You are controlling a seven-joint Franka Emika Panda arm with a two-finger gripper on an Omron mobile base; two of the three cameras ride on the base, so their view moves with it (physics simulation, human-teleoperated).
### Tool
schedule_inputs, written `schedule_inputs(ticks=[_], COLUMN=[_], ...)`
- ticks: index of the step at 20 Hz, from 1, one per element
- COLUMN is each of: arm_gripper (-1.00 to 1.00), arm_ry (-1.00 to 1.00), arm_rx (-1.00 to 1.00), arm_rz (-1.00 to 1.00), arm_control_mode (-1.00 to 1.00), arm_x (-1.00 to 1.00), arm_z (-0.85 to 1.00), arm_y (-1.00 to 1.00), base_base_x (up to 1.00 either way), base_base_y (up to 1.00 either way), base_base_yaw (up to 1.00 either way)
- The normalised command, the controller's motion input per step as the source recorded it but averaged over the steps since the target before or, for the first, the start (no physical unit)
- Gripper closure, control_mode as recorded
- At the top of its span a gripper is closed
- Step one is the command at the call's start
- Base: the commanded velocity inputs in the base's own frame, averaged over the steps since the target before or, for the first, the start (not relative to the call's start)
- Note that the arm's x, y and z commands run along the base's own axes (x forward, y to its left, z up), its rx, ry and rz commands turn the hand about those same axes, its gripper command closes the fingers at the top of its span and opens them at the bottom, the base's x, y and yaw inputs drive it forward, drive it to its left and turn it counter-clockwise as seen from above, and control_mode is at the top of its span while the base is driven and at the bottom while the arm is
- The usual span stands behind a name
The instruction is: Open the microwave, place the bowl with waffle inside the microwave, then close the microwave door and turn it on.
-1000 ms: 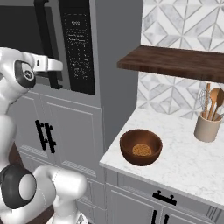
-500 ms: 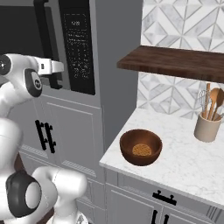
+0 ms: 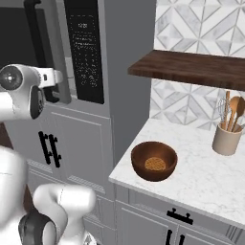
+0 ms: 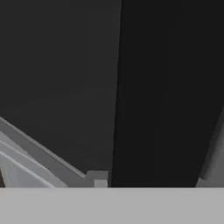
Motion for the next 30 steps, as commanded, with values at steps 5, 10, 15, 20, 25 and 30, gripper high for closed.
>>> schedule_inputs(ticks=[5,10,15,20,25,30], arm_gripper=[1.00,1.00,1.00,-1.00,-1.00,-1.00], arm_ry=[0.00,0.02,0.01,0.04,0.14,0.30], arm_rx=[0.00,0.00,-0.01,0.00,0.00,0.13], arm_rz=[0.12,0.09,0.04,0.00,0.01,0.00], arm_control_mode=[-1.00,-1.00,-1.00,-1.00,-1.00,-1.00], arm_x=[-1.00,-1.00,-0.91,-0.82,-0.97,-1.00], arm_z=[-0.18,-0.06,-0.09,-0.01,0.09,0.11], arm_y=[1.00,1.00,1.00,0.95,0.39,-0.58], base_base_x=[0.00,0.00,0.00,0.00,0.00,0.00], base_base_y=[0.00,0.00,0.00,0.00,0.00,0.00], base_base_yaw=[0.00,0.00,0.00,0.00,0.00,0.00])
